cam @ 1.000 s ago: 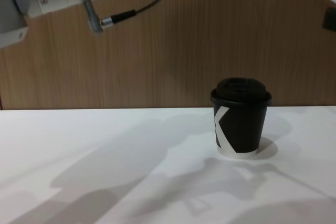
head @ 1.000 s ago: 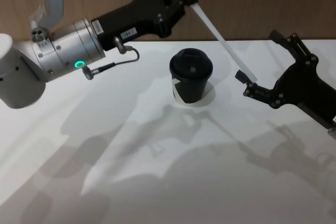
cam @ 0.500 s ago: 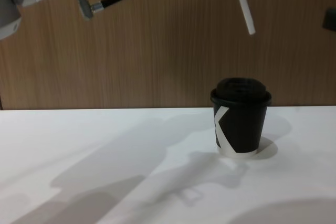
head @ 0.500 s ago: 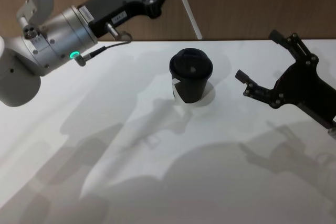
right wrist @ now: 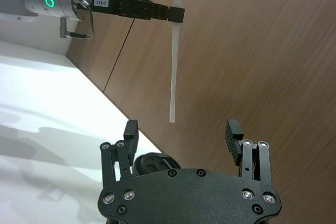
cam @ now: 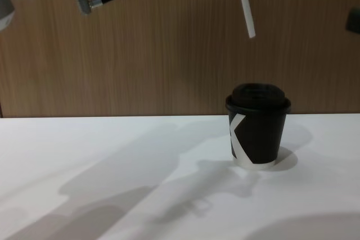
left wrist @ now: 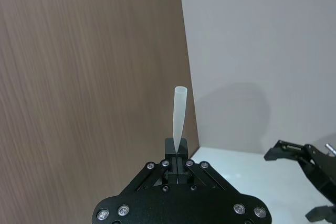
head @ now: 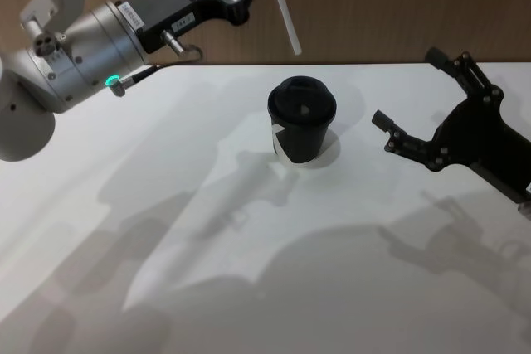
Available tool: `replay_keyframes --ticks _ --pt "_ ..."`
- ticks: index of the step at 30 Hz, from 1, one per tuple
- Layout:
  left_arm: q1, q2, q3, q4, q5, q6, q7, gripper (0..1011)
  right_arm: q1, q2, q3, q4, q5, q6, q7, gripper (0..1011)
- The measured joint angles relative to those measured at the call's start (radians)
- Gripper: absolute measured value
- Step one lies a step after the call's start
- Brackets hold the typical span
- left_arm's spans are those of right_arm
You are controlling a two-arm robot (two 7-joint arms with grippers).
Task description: Pick up the straw with one hand, pass it to the other hand, and insert it into the cup.
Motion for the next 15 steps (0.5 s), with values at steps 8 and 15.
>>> replay_keyframes --ticks 8,15 --pt "-0.024 0.018 0.018 -0.003 0.018 0.06 -0.006 5 0.0 0.0 0.0 0.0 0.0 0.0 0.0 1001" --pt "-0.047 0.023 0.031 0.011 0.017 0.099 -0.024 5 0.0 0.0 0.0 0.0 0.0 0.0 0.0 1001"
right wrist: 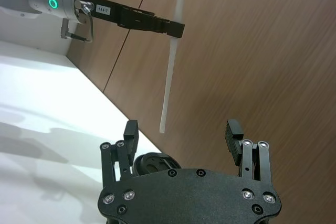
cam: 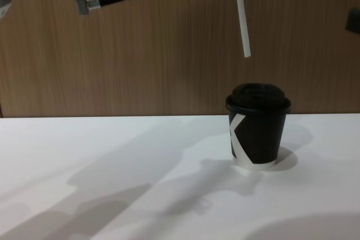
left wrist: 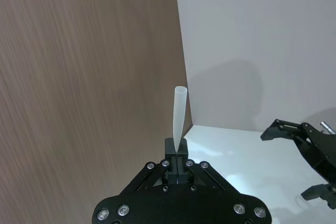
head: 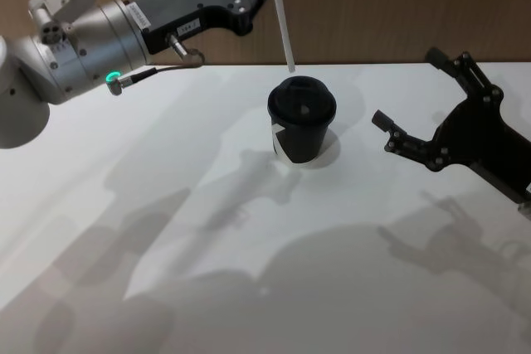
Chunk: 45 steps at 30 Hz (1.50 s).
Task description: Pick up the straw with one hand, pass it to the other hand, and insert it into the cup.
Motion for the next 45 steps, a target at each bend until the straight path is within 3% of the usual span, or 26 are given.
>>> replay_keyframes --ticks 19,45 --pt "-0.052 -0.007 0.041 0.063 -0.014 0.051 -0.035 3 0.0 0.0 0.0 0.0 0.0 0.0 0.0 1001" --pt "-0.078 -0.02 0.074 0.115 -0.004 0.043 -0.051 5 0.0 0.0 0.0 0.0 0.0 0.0 0.0 1001"
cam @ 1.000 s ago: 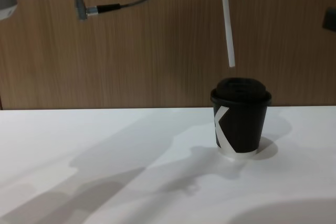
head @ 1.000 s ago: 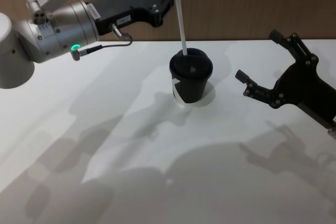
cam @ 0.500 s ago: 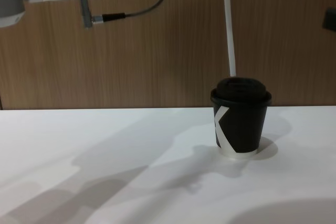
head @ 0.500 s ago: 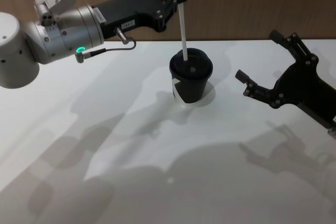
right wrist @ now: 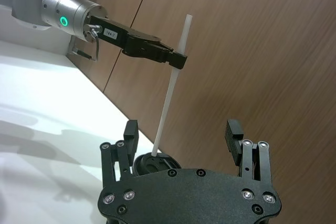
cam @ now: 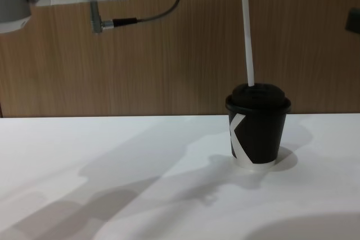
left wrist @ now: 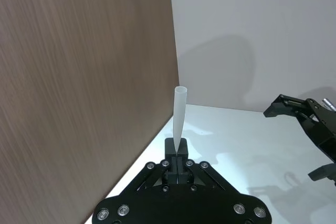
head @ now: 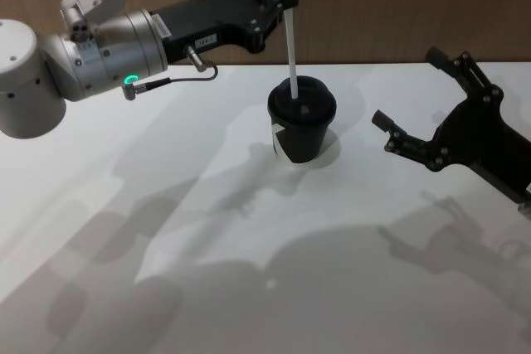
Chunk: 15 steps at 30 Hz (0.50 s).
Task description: Pick up the straw with one hand, pass it to the other hand, and insert it into the cup.
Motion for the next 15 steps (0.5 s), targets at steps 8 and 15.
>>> replay_keyframes --ticks 8,15 --pt "-0.008 -0.001 0.005 0.011 -0.008 -0.001 -0.012 5 0.0 0.0 0.0 0.0 0.0 0.0 0.0 1001" --pt "-0.015 -0.003 0.01 0.022 -0.017 -0.002 -0.022 5 0.0 0.0 0.0 0.0 0.0 0.0 0.0 1001"
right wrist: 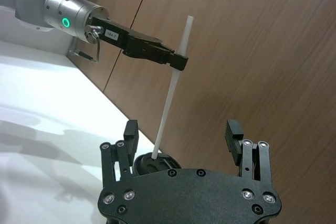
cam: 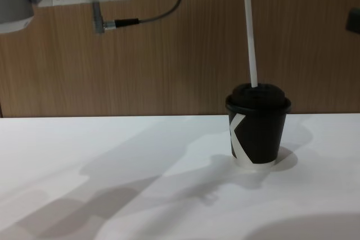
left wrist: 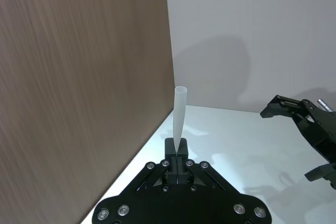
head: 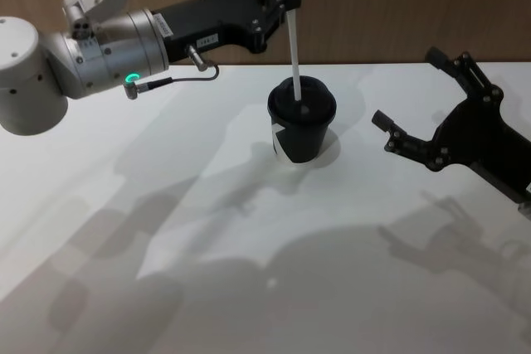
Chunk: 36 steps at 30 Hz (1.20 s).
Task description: Pick up the straw with one hand, pass it to the other hand, and insert it into the cup.
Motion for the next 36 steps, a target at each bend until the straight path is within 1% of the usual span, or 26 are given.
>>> replay_keyframes --ticks 15,36 --pt "-0.016 -0.006 0.016 0.027 -0.015 -0.005 -0.022 5 0.0 0.0 0.0 0.0 0.0 0.0 0.0 1001" --pt "-0.021 -0.013 0.023 0.057 -0.007 -0.023 -0.037 4 0.0 0.0 0.0 0.0 0.0 0.0 0.0 1001"
